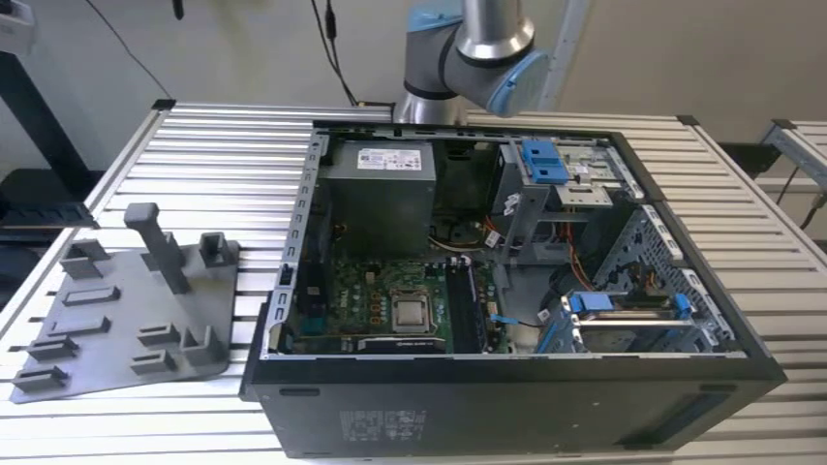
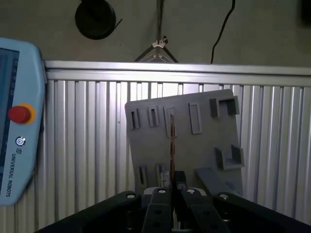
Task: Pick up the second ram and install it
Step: 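Pick up the second ram and move it above second insertion slot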
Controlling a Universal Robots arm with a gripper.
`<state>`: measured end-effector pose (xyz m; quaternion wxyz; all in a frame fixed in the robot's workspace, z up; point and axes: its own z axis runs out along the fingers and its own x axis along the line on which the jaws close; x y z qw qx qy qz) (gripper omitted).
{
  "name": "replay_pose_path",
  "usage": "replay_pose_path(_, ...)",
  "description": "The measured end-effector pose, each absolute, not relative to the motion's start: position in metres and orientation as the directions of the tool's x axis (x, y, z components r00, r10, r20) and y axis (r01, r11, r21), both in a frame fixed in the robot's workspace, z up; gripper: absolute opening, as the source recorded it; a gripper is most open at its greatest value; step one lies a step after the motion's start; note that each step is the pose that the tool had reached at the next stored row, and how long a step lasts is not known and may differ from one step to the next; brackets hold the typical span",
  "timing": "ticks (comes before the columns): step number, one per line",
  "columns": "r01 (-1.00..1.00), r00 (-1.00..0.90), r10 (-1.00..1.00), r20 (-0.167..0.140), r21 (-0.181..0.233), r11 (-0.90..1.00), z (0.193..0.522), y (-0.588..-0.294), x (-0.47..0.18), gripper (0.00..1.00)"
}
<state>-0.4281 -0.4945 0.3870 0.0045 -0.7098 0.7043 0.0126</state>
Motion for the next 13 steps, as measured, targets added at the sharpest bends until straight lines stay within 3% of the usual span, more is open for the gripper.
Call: replay_pose_path(13, -1.000, 0.008, -1.000, -0.024, 0.011, -0.008, 0.387, -0.494, -0.414, 0.14)
